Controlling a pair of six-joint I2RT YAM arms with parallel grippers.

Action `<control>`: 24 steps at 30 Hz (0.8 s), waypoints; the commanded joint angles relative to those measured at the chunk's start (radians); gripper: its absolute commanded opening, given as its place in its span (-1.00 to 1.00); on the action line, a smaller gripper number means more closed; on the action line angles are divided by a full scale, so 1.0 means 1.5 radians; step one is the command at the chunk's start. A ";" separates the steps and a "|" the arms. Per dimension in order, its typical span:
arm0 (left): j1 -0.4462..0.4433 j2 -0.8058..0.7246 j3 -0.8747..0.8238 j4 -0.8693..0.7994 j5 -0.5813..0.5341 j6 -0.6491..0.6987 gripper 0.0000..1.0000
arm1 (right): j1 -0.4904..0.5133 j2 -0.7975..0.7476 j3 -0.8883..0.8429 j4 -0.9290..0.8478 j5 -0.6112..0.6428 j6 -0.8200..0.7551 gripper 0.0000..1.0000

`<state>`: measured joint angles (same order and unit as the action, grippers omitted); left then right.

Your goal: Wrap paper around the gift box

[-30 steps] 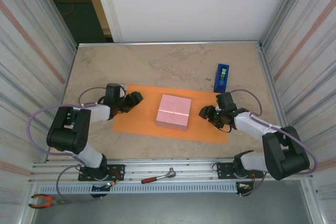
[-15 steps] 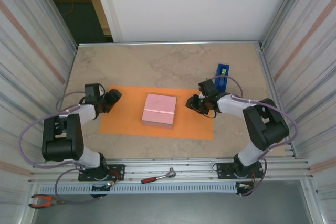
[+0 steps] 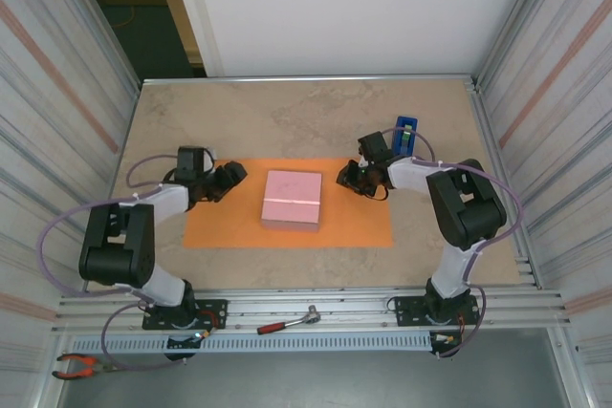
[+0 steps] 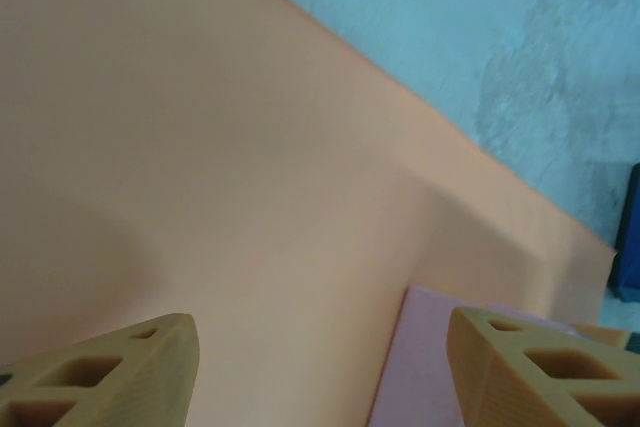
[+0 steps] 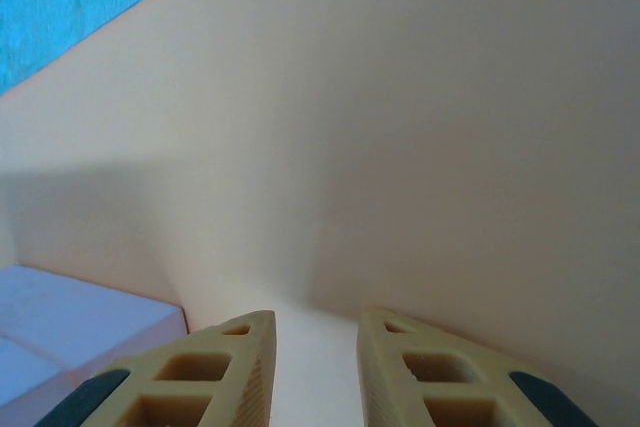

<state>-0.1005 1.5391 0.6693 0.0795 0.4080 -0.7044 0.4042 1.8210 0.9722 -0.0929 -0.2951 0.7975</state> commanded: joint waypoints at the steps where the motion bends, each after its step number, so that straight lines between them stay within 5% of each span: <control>1: -0.007 0.037 0.022 0.021 -0.001 -0.004 0.35 | -0.018 0.044 0.015 -0.025 0.014 -0.023 -0.45; 13: -0.004 0.164 0.133 0.017 -0.013 0.044 0.35 | -0.059 0.125 0.139 -0.066 -0.006 -0.041 -0.44; 19: 0.011 0.146 0.211 -0.023 0.072 0.110 0.37 | -0.051 0.062 0.149 -0.079 -0.022 -0.051 -0.38; 24: -0.004 0.061 0.223 -0.070 0.107 0.108 0.41 | -0.007 -0.041 0.116 -0.086 0.004 -0.040 0.20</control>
<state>-0.0921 1.7233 0.9779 0.0433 0.5053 -0.5777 0.3504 1.8709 1.1664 -0.1917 -0.3069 0.7452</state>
